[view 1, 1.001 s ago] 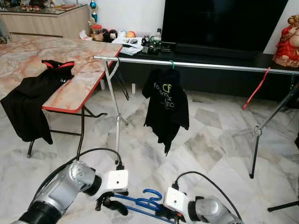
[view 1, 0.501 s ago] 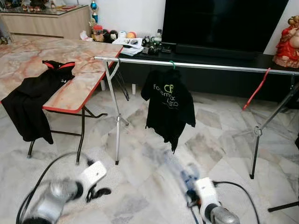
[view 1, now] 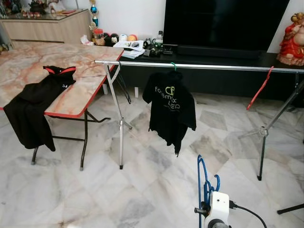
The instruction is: Hang hanger
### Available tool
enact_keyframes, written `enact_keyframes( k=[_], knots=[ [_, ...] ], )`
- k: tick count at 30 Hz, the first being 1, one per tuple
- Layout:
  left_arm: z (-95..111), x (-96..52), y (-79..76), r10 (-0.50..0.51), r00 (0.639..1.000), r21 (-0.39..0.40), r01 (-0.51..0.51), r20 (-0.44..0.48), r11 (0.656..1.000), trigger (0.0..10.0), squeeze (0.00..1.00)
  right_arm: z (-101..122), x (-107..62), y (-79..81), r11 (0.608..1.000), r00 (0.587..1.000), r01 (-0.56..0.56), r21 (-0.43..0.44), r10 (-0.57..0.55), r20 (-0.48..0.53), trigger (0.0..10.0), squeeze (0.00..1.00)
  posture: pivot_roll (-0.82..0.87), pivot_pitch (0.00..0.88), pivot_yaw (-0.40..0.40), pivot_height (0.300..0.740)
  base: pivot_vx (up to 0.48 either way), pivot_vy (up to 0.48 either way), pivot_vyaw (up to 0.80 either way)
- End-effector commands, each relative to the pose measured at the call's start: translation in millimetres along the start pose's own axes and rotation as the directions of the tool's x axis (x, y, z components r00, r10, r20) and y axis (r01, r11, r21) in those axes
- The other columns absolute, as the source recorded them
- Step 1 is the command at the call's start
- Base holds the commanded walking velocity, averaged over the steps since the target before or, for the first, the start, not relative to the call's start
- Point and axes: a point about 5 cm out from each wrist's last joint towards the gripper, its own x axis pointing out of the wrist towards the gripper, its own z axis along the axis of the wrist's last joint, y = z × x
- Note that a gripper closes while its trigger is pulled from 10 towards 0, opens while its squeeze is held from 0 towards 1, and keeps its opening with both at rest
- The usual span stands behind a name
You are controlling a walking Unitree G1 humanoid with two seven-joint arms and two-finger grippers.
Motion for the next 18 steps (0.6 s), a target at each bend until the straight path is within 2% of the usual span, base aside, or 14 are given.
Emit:
enact_keyframes(
  k=[1, 8, 13, 18],
  knots=[
    [-8.5, -0.6, -2.0, 0.01, 1.0, 0.006, -0.009, -0.022, 1.0, 10.0, 0.0, 4.4, 0.3, 4.8, 1.0, 0.999, -0.014, -0.018, 0.015, 0.033, 10.0, 0.0, 0.12, 0.0, 0.012, 0.74, 0.247, 0.0, 0.0],
    [-2.3, 3.2, -9.7, 0.018, 1.0, -0.019, -0.018, -0.002, 1.0, 10.0, 0.0, 10.4, 1.7, 1.3, 1.0, 0.999, -0.005, -0.001, 0.005, 0.051, 10.0, 0.0, 0.08, 0.0, -0.005, 0.74, 0.351, 0.0, 0.0],
    [8.7, 8.2, -21.4, -0.011, 1.0, 0.005, 0.011, 0.011, 1.0, 10.0, 0.0, 22.1, 3.0, -4.6, 1.0, 0.994, -0.002, 0.024, -0.001, 0.108, 10.0, 0.0, 0.09, 0.0, -0.012, 0.74, 0.365, 0.0, 0.0],
    [10.6, 9.3, -23.2, -0.006, 1.0, 0.008, 0.006, 0.008, 1.0, 10.0, 0.0, 21.9, 3.3, -4.9, 0.999, 0.995, 0.014, 0.034, -0.017, 0.102, 10.0, 0.0, 0.11, 0.0, -0.028, 0.74, 0.371, 0.0, 0.0]
  ],
)
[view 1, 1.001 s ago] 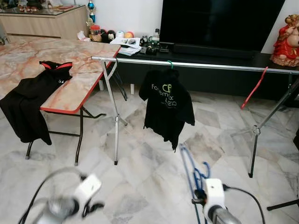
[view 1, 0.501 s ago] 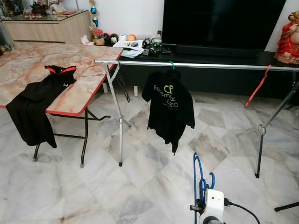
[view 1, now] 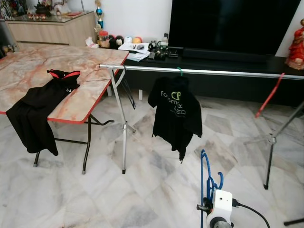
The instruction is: Hang hanger
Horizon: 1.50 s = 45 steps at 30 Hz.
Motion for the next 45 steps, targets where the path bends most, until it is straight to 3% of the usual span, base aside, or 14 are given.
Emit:
enact_keyframes(
  k=[1, 10, 20, 30, 36, 45],
  knots=[
    [-9.4, -1.2, -1.0, 0.004, 1.0, 0.001, -0.004, -0.026, 1.0, 10.0, 0.0, 7.4, 2.1, 3.2, 1.0, 1.0, 0.006, 0.012, -0.006, 0.028, 10.0, 0.0, 0.11, 0.0, -0.031, 0.74, 0.379, 0.0, 0.0],
    [-31.4, -5.4, -6.7, -0.011, 0.997, -0.004, 0.011, -0.073, 1.0, 10.0, 0.0, 8.1, 2.4, 7.9, 1.0, 0.999, -0.005, 0.007, 0.005, 0.032, 10.0, 0.0, 0.1, 0.0, -0.026, 0.74, 0.387, 0.0, 0.0],
    [-31.0, -5.9, -2.1, -0.002, 0.997, -0.01, 0.001, -0.075, 1.0, 10.0, 0.0, 16.0, 5.0, 6.7, 1.0, 0.999, 0.011, 0.019, -0.012, 0.048, 10.0, 0.0, 0.11, 0.0, -0.031, 0.74, 0.393, 0.0, 0.0],
    [-30.7, -8.6, 12.1, 0.024, 0.996, -0.031, -0.026, -0.081, 0.999, 10.0, 0.0, 28.6, 7.8, -7.1, 0.995, 0.993, 0.093, 0.042, -0.096, 0.076, 10.0, 0.0, 0.12, 0.0, -0.037, 0.74, 0.399, 0.0, 0.0],
    [-31.4, -10.2, 18.1, 0.028, 0.996, -0.04, -0.032, -0.09, 0.999, 10.0, 0.0, 41.7, 9.3, -23.2, 0.972, 0.97, 0.209, 0.111, -0.22, 0.101, 10.0, 0.0, 0.13, 0.0, -0.037, 0.74, 0.4, 0.0, 0.0],
    [-32.8, -7.1, 6.1, 0.023, 0.993, -0.034, -0.027, -0.113, 0.999, 10.0, 0.0, 61.9, 11.7, -32.0, 0.954, 0.949, 0.255, 0.159, -0.278, 0.145, 10.0, 0.0, 0.13, 0.0, -0.034, 0.74, 0.402, 0.0, 0.0]
  ],
)
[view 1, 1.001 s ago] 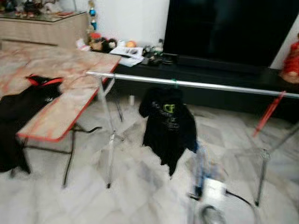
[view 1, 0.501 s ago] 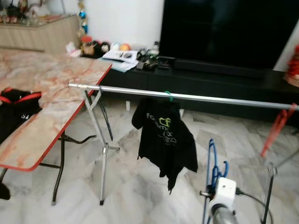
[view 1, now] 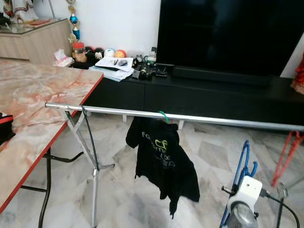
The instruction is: Hang hanger
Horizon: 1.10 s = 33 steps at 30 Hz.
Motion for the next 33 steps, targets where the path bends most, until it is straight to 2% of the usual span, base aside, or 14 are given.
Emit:
enact_keyframes(
  k=[1, 5, 11, 14, 18, 23, 28, 31, 33],
  knots=[
    [-0.1, 1.8, -7.0, -0.007, 1.0, 0.012, 0.008, -0.018, 1.0, 10.0, 0.0, 8.8, 2.9, -6.4, 1.0, 0.999, 0.024, 0.006, -0.024, 0.031, 10.0, 0.0, 0.13, 0.0, -0.034, 0.74, 0.398, 0.0, 0.0],
    [3.7, 3.4, -11.9, -0.008, 1.0, 0.022, 0.008, -0.016, 1.0, 10.0, 0.0, 13.8, 4.6, -7.7, 0.999, 0.999, 0.037, 0.02, -0.038, 0.04, 10.0, 0.0, 0.13, 0.0, -0.033, 0.74, 0.34, 0.0, 0.0],
    [15.4, 6.0, -17.1, -0.01, 1.0, 0.037, 0.01, 0.001, 0.999, 10.0, 0.0, 22.3, 6.5, -4.1, 0.999, 0.997, 0.033, 0.023, -0.035, 0.065, 10.0, 0.0, 0.14, 0.0, -0.034, 0.74, 0.0, 0.0, 0.0],
    [19.4, 7.1, -20.5, -0.012, 1.0, 0.041, 0.012, 0.007, 0.999, 10.0, 0.0, 29.1, 7.5, 1.6, 1.0, 0.996, 0.009, 0.017, -0.01, 0.089, 10.0, 0.0, 0.14, 0.0, -0.033, 0.74, 0.0, 0.0, 0.0],
    [31.2, 10.3, -35.3, -0.028, 0.999, 0.045, 0.027, 0.024, 0.999, 10.0, 0.0, 45.9, 10.6, 12.4, 1.0, 0.992, -0.021, -0.014, 0.022, 0.127, 10.0, 0.0, 0.14, 0.0, -0.033, 0.74, 0.0, 0.0, 0.0],
    [40.4, 12.0, -45.0, -0.044, 0.998, 0.048, 0.043, 0.038, 0.998, 10.0, 0.0, 59.3, 12.5, 21.7, 0.998, 0.986, -0.054, -0.039, 0.059, 0.154, 10.0, 0.0, 0.15, 0.0, -0.035, 0.74, 0.0, 0.0, 0.0],
    [36.4, 11.9, -49.4, -0.064, 0.997, 0.053, 0.062, 0.034, 0.997, 10.0, 0.0, 63.7, 13.2, 25.2, 0.996, 0.984, -0.07, -0.049, 0.077, 0.158, 10.0, 0.0, 0.15, 0.0, -0.035, 0.74, 0.0, 0.0, 0.0],
    [40.1, 12.6, -55.4, -0.07, 0.997, 0.053, 0.068, 0.039, 0.996, 10.0, 0.0, 61.6, 13.9, 26.2, 0.994, 0.988, -0.076, -0.082, 0.086, 0.125, 10.0, 0.0, 0.15, 0.0, -0.035, 0.74, 0.0, 0.0, 0.0],
    [38.9, 12.4, -53.6, -0.069, 0.997, 0.053, 0.067, 0.036, 0.996, 10.0, 0.0, 60.2, 14.2, 27.0, 0.992, 0.99, -0.084, -0.099, 0.094, 0.105, 10.0, 0.0, 0.15, 0.0, -0.034, 0.74, 0.0, 0.0, 0.0]
  ],
)
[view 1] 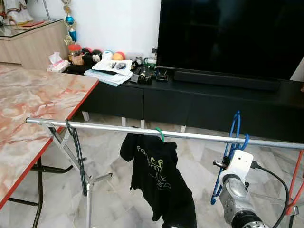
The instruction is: Hang hanger
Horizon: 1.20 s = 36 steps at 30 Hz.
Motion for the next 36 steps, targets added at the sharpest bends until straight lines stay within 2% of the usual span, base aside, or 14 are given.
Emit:
enact_keyframes(
  k=[1, 3, 6, 12, 14, 17, 26, 27, 28, 29, 30, 36],
  knots=[
    [-9.9, -1.2, 0.6, -0.007, 0.999, 0.014, 0.007, -0.033, 1.0, 10.0, 0.0, 5.1, 2.7, 2.2, 0.999, 1.0, -0.022, -0.039, 0.022, -0.018, 10.0, 0.0, 0.15, 0.0, -0.034, 0.74, 0.0, 0.0, 0.0],
    [-20.3, -3.4, 3.2, -0.007, 0.999, 0.013, 0.008, -0.044, 1.0, 10.0, 0.0, 4.6, 3.3, 3.0, 0.997, 0.999, -0.036, -0.071, 0.034, -0.04, 10.0, 0.0, 0.15, 0.0, -0.034, 0.74, 0.0, 0.0, 0.0],
    [-24.8, -4.4, 3.9, -0.009, 0.999, 0.012, 0.01, -0.048, 1.0, 10.0, 0.0, 6.3, 4.3, 4.4, 0.995, 0.997, -0.051, -0.088, 0.047, -0.055, 10.0, 0.0, 0.15, 0.0, -0.035, 0.74, 0.0, 0.0, 0.0],
    [-27.4, -4.9, 3.5, -0.014, 0.999, 0.011, 0.015, -0.051, 1.0, 10.0, 0.0, 9.5, 5.6, 7.3, 0.992, 0.995, -0.073, -0.105, 0.065, -0.072, 10.0, 0.0, 0.15, 0.0, -0.036, 0.74, 0.0, 0.0, 0.0],
    [-28.9, -5.0, 2.3, -0.019, 0.998, 0.011, 0.019, -0.053, 1.0, 10.0, 0.0, 8.3, 5.7, 9.3, 0.993, 0.992, -0.085, -0.076, 0.077, -0.101, 10.0, 0.0, 0.15, 0.0, -0.036, 0.74, 0.0, 0.0, 0.0],
    [-29.4, -5.2, 2.2, -0.02, 0.998, 0.013, 0.021, -0.051, 1.0, 10.0, 0.0, 9.8, 6.3, 10.8, 0.988, 0.989, -0.109, -0.114, 0.096, -0.116, 10.0, 0.0, 0.16, 0.0, -0.038, 0.74, 0.0, 0.0, 0.0],
    [-29.5, -5.1, 2.2, -0.02, 0.998, 0.011, 0.021, -0.055, 1.0, 10.0, 0.0, 6.8, 5.4, 15.3, 0.981, 0.981, -0.146, -0.126, 0.127, -0.149, 10.0, 0.0, 0.16, 0.0, -0.039, 0.74, 0.0, 0.0, 0.0],
    [-29.4, -5.1, 2.3, -0.021, 0.998, 0.011, 0.021, -0.055, 1.0, 10.0, 0.0, 6.9, 5.3, 15.8, 0.981, 0.98, -0.148, -0.126, 0.129, -0.149, 10.0, 0.2, 0.16, 0.0, -0.039, 0.74, 0.0, 0.0, 0.0],
    [-29.4, -5.1, 2.2, -0.021, 0.998, 0.012, 0.022, -0.055, 1.0, 10.0, 0.0, 6.9, 5.3, 15.8, 0.981, 0.981, -0.148, -0.127, 0.129, -0.148, 10.0, 0.45, 0.16, 0.0, -0.039, 0.74, 0.0, 0.0, 0.0],
    [-29.3, -5.1, 2.3, -0.021, 0.998, 0.012, 0.022, -0.055, 1.0, 10.0, 0.0, 6.9, 5.3, 15.7, 0.981, 0.981, -0.146, -0.127, 0.127, -0.146, 10.0, 0.62, 0.16, 0.0, -0.038, 0.74, 0.0, 0.0, 0.0],
    [-29.2, -5.1, 2.4, -0.021, 0.998, 0.012, 0.022, -0.054, 1.0, 10.0, 0.0, 6.6, 5.2, 15.4, 0.981, 0.981, -0.143, -0.127, 0.124, -0.146, 10.0, 0.7, 0.16, 0.0, -0.038, 0.74, 0.0, 0.0, 0.0],
    [-28.8, -5.1, 2.9, -0.021, 0.998, 0.014, 0.021, -0.052, 1.0, 10.0, 0.0, 0.7, 3.7, 12.0, 0.983, 0.982, -0.132, -0.126, 0.112, -0.155, 10.0, 0.68, 0.16, 0.0, -0.039, 0.74, 0.0, 0.0, 0.0]
  ],
)
